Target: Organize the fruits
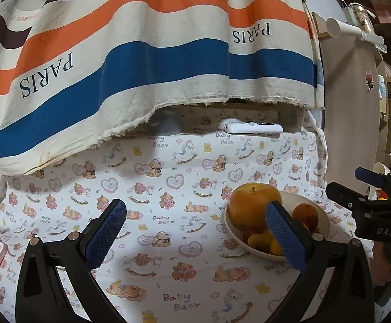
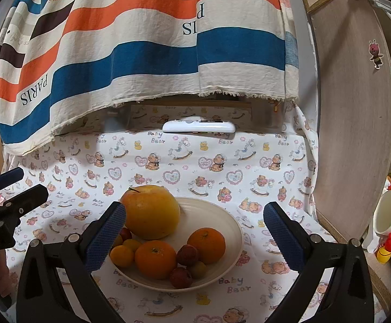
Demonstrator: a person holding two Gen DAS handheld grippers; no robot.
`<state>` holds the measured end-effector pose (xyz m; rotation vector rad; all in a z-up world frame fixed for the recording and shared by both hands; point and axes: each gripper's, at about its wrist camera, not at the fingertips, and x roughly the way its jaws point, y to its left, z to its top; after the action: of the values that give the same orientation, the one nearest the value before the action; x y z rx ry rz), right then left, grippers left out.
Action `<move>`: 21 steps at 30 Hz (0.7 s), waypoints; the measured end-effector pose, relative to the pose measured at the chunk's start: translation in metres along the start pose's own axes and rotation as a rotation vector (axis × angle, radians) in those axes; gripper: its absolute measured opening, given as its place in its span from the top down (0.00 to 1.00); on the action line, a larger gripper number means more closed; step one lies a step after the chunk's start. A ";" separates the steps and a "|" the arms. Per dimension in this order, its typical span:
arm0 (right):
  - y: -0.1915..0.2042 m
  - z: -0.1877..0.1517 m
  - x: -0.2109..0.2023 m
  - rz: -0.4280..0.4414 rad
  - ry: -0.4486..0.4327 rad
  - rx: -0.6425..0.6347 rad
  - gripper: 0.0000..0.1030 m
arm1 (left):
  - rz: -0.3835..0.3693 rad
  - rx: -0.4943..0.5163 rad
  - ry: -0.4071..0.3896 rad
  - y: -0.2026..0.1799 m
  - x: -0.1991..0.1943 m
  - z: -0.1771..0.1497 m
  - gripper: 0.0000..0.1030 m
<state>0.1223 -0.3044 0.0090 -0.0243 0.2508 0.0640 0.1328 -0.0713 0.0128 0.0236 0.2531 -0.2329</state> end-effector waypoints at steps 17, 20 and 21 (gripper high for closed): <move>0.000 0.000 0.000 0.000 0.000 -0.001 0.01 | 0.014 0.008 0.010 0.000 0.001 -0.001 0.01; 0.000 0.001 0.001 -0.001 0.001 -0.001 0.01 | 0.029 0.008 0.019 0.000 0.003 -0.002 0.01; 0.000 0.000 0.001 -0.006 0.002 -0.002 0.01 | 0.029 0.006 0.020 0.000 0.003 -0.002 0.01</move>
<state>0.1230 -0.3041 0.0092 -0.0266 0.2524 0.0587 0.1348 -0.0713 0.0102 0.0356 0.2719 -0.2051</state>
